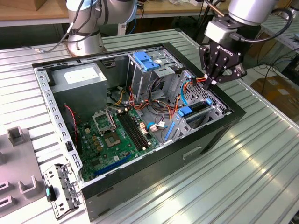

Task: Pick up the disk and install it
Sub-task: 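Insert the first disk wire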

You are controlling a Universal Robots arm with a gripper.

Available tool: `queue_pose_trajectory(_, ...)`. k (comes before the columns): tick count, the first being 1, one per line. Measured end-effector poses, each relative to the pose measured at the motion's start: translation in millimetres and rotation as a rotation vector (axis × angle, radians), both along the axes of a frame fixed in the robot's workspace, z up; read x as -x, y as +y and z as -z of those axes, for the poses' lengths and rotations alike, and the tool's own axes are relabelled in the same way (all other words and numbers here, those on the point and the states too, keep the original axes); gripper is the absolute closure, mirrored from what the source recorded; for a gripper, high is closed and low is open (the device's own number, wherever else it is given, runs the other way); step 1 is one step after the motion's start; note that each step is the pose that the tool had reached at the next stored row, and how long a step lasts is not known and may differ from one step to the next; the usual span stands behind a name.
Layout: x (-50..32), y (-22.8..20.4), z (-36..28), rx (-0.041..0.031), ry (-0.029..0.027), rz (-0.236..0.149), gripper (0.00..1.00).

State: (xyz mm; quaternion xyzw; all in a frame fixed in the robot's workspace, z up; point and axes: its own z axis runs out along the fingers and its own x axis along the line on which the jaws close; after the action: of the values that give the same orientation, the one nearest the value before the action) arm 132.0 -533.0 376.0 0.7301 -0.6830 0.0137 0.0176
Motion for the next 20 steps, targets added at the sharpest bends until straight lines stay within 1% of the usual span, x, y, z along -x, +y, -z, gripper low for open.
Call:
queue_pose_trajectory(1,-0.1,0.6,0.0,0.0000,0.0000,-0.006,0.89)
queue_pose_trajectory(4,-0.3,0.7,0.0,0.0001,0.0001,-0.098,0.89)
queue_pose_trajectory(6,-0.3,0.7,0.0,0.0001,0.0001,-0.132,0.89)
queue_pose_trajectory(7,-0.6,0.8,0.0,0.0001,0.0001,-0.143,0.89)
queue_pose_trajectory(11,-2.4,2.4,-1.7,-0.0002,0.0003,-0.163,0.89)
queue_pose_trajectory(14,-3.2,4.9,-5.2,-0.0002,0.0007,-0.171,0.89)
queue_pose_trajectory(15,-4.4,6.6,-5.6,-0.0004,0.0008,-0.174,0.89)
queue_pose_trajectory(17,-6.9,8.3,-5.6,-0.0003,0.0009,-0.177,0.89)
queue_pose_trajectory(18,-9.1,9.5,-5.6,-0.0003,0.0009,-0.184,0.89)
queue_pose_trajectory(20,-11.6,10.5,-5.6,-0.0002,0.0009,-0.195,0.89)
